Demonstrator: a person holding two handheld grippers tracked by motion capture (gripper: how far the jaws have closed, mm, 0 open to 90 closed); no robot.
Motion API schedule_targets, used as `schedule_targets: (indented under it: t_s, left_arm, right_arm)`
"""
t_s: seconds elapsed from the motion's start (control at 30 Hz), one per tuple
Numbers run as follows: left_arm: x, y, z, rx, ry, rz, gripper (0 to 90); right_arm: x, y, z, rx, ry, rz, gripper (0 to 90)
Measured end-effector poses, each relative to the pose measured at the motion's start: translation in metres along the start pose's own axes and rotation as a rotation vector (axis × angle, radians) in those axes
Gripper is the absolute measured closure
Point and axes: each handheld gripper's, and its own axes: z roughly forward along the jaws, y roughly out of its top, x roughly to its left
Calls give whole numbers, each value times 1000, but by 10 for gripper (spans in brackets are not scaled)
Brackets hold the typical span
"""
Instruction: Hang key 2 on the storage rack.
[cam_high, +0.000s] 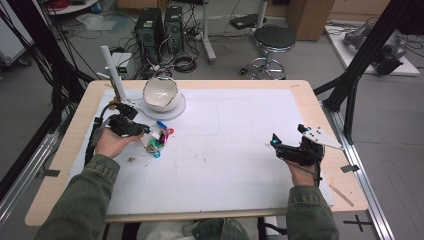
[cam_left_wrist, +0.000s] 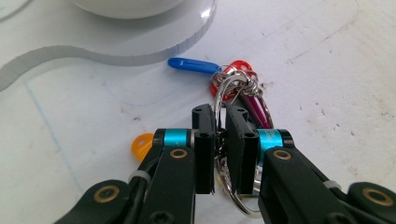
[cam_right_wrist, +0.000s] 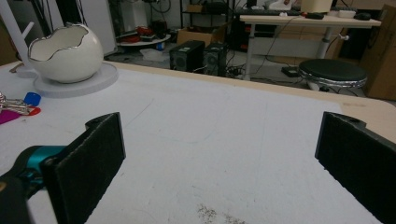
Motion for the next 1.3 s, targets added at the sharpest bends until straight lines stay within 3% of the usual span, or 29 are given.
schedule_targets:
  t_s: [0.27, 0.93, 1.3]
  left_arm:
    - [4, 1, -14, -34, -9, -7, 819]
    - [5, 25, -53, -75, 15, 28, 819]
    - [9, 36, -71, -120, 13, 17, 819]
  right_arm:
    - [1, 0, 1, 3, -1, 0, 5]
    - [1, 0, 1, 0, -1, -1, 5]
    - [0, 0, 1, -2, 0, -2, 5]
